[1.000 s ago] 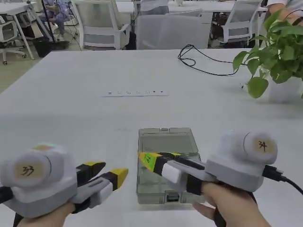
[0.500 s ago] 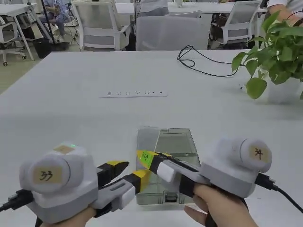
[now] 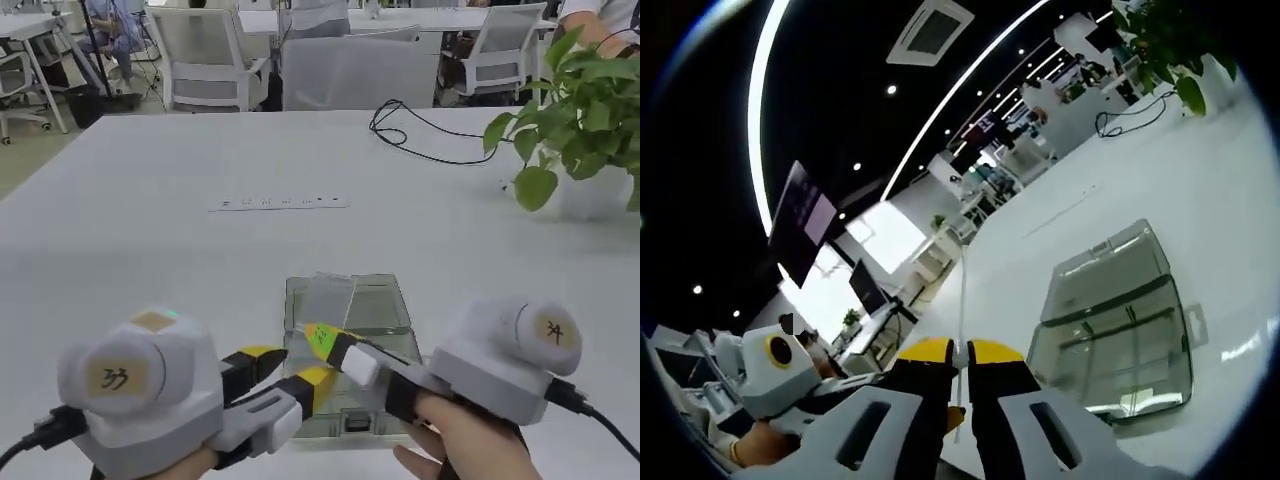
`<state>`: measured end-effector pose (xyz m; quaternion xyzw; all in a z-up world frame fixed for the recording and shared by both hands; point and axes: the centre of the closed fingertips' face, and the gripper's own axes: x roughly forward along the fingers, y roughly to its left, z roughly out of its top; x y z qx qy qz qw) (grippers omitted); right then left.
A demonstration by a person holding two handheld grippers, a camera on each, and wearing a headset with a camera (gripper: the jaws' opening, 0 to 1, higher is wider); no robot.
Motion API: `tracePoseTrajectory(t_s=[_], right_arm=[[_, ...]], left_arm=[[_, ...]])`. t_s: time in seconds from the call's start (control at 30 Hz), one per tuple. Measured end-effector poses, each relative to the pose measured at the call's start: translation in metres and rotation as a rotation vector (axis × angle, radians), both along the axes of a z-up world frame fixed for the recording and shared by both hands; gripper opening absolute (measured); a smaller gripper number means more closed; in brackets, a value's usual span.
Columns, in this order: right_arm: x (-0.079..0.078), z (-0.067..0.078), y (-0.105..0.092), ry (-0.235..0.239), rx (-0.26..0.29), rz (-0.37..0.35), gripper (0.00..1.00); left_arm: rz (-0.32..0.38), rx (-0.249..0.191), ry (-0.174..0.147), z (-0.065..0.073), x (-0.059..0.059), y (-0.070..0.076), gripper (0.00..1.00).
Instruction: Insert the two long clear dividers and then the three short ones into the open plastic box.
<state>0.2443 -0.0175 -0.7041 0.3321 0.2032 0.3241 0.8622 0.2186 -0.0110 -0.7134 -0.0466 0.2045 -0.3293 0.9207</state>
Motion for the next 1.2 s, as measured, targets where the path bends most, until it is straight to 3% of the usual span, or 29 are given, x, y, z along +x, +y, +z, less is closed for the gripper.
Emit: tracePoseTrajectory(t_s=[0.2, 0.53, 0.6, 0.73, 0.87, 0.9, 1.0, 1.07, 1.1, 1.2], right_arm=[[0.000, -0.002, -0.003, 0.015, 0.009, -0.001, 0.07], [0.002, -0.004, -0.006, 0.062, 0.032, -0.001, 0.07], [0.003, -0.007, -0.009, 0.103, 0.030, -0.010, 0.07], [0.006, -0.013, -0.017, 0.139, 0.005, -0.021, 0.07], [0.008, -0.019, -0.024, 0.193, -0.003, -0.026, 0.07], [0.007, -0.023, -0.026, 0.230, -0.019, -0.018, 0.07], [0.009, -0.027, -0.032, 0.281, -0.029, -0.015, 0.07], [0.010, -0.029, -0.037, 0.315, -0.045, -0.011, 0.07], [0.011, -0.032, -0.040, 0.342, -0.061, -0.013, 0.07], [0.010, -0.039, -0.046, 0.393, -0.113, -0.001, 0.07]], left_arm=[[0.002, -0.008, 0.017, -0.001, 0.000, -0.002, 0.31], [-0.027, 0.040, -0.002, -0.003, 0.001, -0.007, 0.33], [-0.040, 0.067, -0.010, -0.005, 0.000, -0.008, 0.35], [-0.067, 0.112, -0.027, -0.008, -0.002, -0.009, 0.39], [-0.085, 0.121, -0.040, -0.009, -0.003, -0.009, 0.46], [-0.090, 0.120, -0.051, -0.008, -0.003, -0.010, 0.49], [-0.101, 0.115, -0.065, -0.007, -0.003, -0.011, 0.57], [-0.113, 0.162, -0.083, -0.009, -0.003, -0.009, 0.61], [-0.118, 0.178, -0.091, -0.009, -0.003, -0.009, 0.63], [-0.126, 0.163, -0.112, -0.006, -0.003, -0.011, 0.69]])
